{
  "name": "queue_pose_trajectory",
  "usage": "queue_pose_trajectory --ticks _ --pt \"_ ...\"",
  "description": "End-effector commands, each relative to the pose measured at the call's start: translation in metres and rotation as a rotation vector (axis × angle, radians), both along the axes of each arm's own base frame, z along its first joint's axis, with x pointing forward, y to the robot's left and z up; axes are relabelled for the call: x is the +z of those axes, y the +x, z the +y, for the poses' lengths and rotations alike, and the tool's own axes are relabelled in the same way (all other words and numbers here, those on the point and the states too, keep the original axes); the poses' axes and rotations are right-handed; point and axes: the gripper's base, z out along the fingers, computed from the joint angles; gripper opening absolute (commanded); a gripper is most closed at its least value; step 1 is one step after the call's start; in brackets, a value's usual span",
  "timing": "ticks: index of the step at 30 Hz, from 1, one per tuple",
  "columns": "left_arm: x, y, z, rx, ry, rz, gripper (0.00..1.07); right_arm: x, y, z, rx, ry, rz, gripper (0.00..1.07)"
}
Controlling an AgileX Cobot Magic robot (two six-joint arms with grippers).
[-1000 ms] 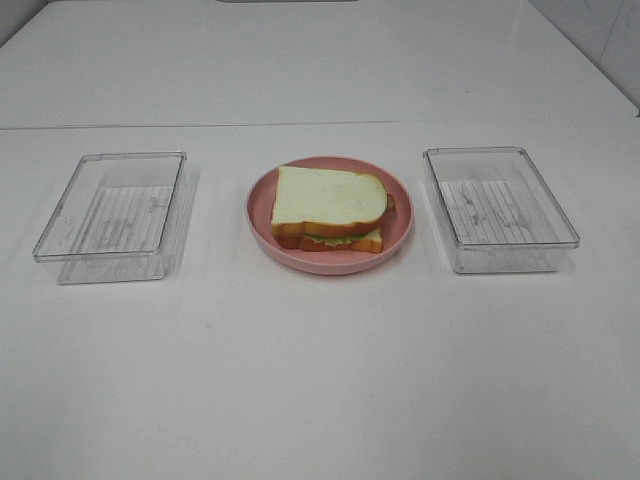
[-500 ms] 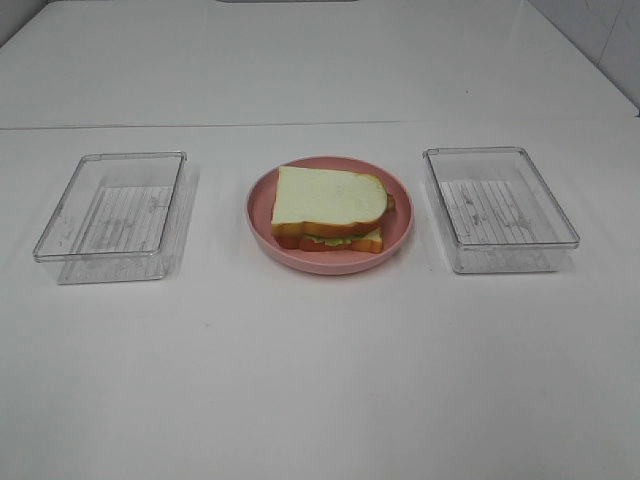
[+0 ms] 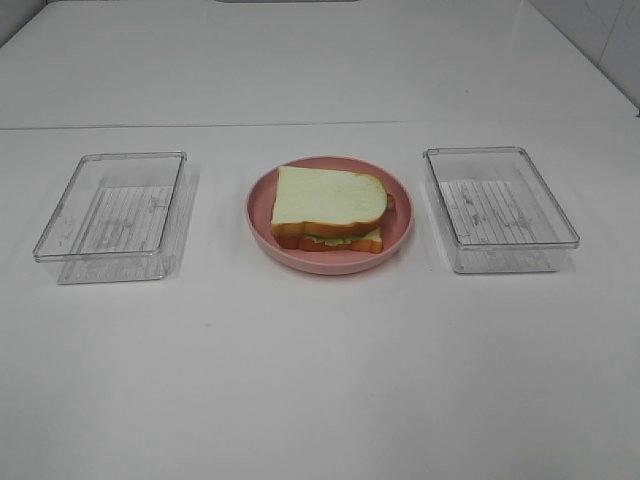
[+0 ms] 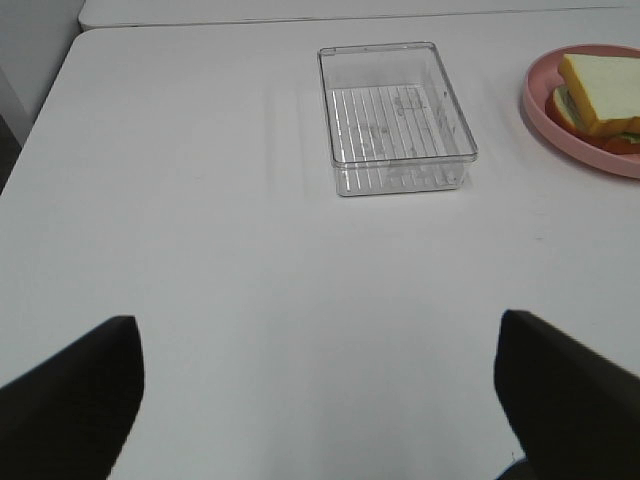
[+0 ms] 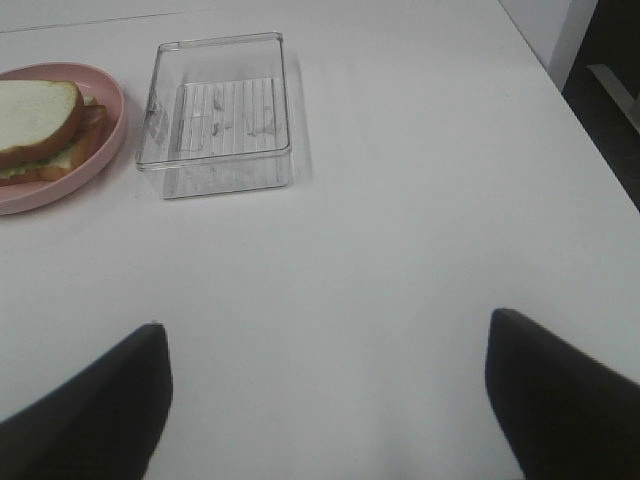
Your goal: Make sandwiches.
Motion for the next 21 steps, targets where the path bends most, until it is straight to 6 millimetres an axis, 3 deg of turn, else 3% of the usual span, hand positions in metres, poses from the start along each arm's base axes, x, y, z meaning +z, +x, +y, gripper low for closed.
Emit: queue_pose_trajectory --ticks 1,21 --pt "0.0004 -0.0020 -0.0005 -0.002 -0.010 -0.020 0.89 0.0006 -0.0025 -0.0010 -0.004 -0.017 -0.043 0.80" --pt "0.0004 -0.0020 -0.0005 -0.002 -0.010 -0.020 0.89 0.0006 -0.0021 -0.0010 -0.004 -0.017 -0.040 0.80"
